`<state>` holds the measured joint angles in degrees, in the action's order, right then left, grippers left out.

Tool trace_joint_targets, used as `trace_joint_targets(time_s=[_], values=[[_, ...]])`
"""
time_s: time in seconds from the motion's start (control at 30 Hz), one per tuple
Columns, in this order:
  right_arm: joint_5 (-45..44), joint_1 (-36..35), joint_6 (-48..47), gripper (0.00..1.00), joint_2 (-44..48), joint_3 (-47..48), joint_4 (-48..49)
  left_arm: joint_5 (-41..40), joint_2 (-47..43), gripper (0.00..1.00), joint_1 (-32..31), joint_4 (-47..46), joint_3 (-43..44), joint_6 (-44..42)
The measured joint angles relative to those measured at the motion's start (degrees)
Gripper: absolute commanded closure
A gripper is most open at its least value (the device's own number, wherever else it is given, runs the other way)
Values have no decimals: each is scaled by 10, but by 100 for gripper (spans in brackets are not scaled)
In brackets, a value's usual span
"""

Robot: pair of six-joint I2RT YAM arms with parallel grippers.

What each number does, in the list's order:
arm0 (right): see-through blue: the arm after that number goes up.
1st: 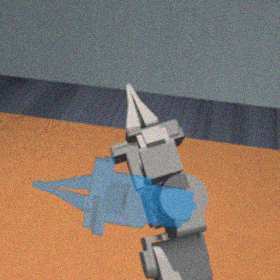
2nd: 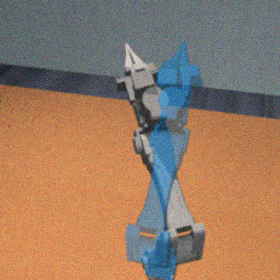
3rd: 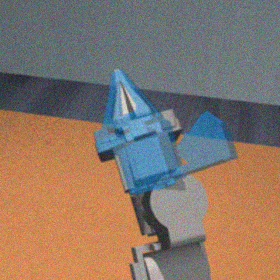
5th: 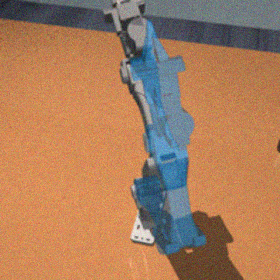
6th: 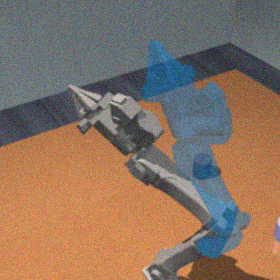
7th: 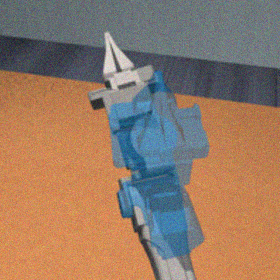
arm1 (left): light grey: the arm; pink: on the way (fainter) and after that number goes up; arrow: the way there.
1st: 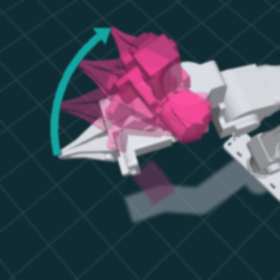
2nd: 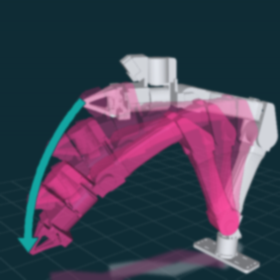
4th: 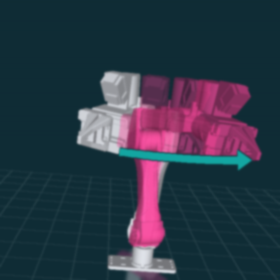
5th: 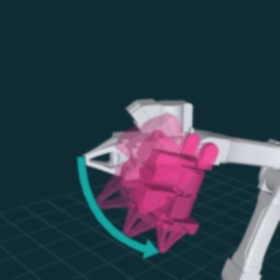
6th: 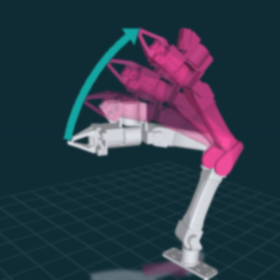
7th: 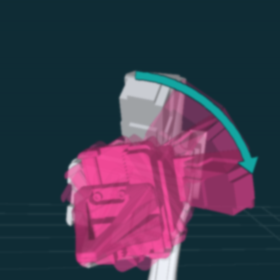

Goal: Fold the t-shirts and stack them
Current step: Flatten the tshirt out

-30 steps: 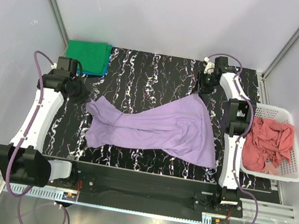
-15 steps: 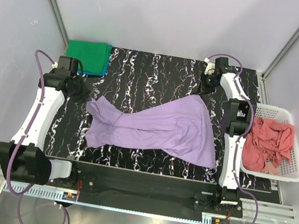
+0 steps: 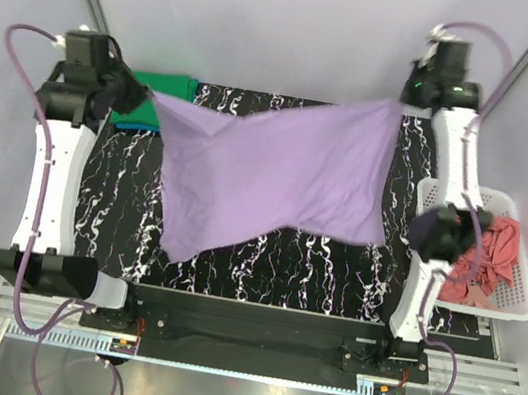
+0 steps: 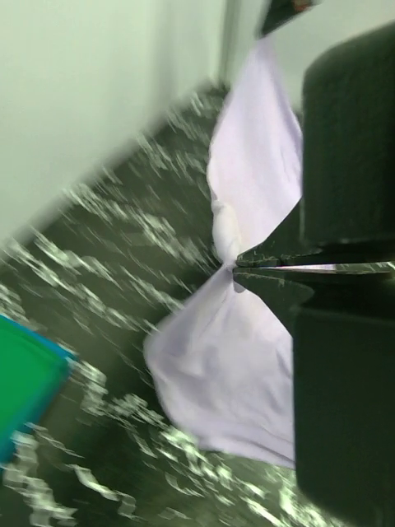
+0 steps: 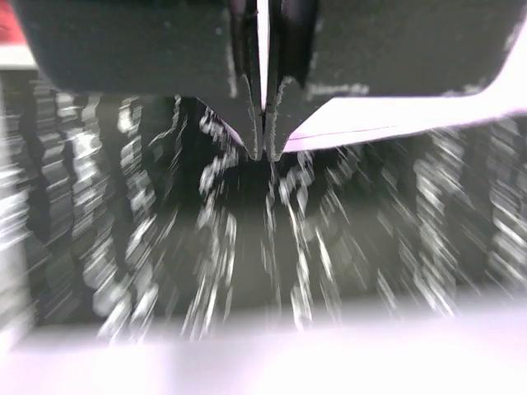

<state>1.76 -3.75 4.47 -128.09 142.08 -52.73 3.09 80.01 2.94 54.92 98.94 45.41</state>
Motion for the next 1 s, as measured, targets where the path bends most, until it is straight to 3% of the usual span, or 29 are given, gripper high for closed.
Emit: trace_joint_targets(time_s=[0.27,0.37,0.57,0.7,1.0], values=[[-55,12,63,100,405,-130,130,45,-52,100,44,-5,114,44],[-57,11,81,100,498,-170,154,65,-72,100,43,3,125,57],[-72,12,85,100,582,-235,151,75,-88,100,43,60,217,59],[-93,11,77,100,615,-283,118,77,-149,100,43,57,226,64],[-113,11,112,100,725,-288,82,88,-254,100,43,31,308,100]])
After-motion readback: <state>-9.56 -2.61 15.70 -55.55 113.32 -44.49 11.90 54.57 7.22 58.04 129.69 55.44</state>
